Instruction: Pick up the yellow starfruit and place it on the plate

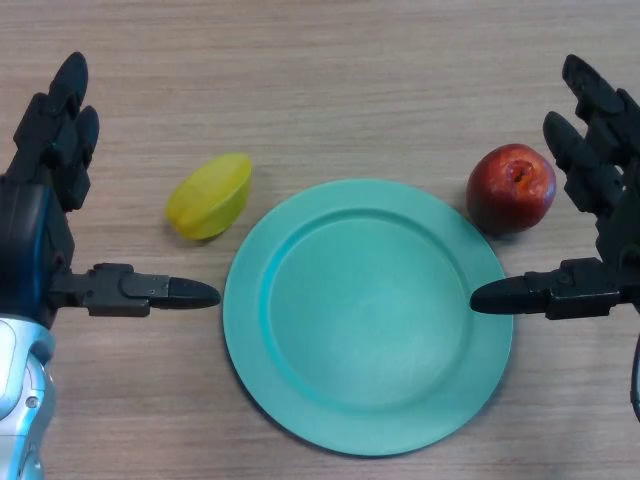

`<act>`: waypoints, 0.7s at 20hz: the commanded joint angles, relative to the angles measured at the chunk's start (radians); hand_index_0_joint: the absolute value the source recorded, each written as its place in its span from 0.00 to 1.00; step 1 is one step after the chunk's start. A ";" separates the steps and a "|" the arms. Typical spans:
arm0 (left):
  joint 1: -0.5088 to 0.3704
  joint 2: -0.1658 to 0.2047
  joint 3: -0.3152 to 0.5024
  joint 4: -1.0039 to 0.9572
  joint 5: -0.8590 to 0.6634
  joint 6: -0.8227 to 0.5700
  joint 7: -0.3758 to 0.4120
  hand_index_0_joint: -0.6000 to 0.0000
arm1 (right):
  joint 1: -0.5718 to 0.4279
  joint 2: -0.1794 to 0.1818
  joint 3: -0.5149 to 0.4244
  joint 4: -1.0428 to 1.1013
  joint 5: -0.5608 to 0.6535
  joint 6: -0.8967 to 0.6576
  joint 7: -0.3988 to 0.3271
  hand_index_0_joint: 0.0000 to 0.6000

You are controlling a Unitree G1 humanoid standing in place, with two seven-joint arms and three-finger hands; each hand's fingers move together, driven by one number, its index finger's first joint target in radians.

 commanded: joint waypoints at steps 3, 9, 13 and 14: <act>-0.036 0.030 0.047 -0.046 0.006 -0.166 0.022 1.00 | -0.024 -0.026 -0.058 -0.030 -0.022 -0.155 0.008 0.00; -0.022 0.034 0.062 -0.055 0.007 -0.171 0.001 1.00 | -0.026 -0.025 -0.056 -0.040 -0.020 -0.135 0.004 0.00; -0.020 0.038 0.070 -0.046 0.006 -0.179 -0.008 1.00 | -0.031 -0.026 -0.055 -0.048 -0.027 -0.131 0.003 0.00; -0.020 0.038 0.070 -0.039 0.006 -0.183 -0.008 1.00 | -0.029 -0.027 -0.056 -0.052 -0.026 -0.126 0.004 0.00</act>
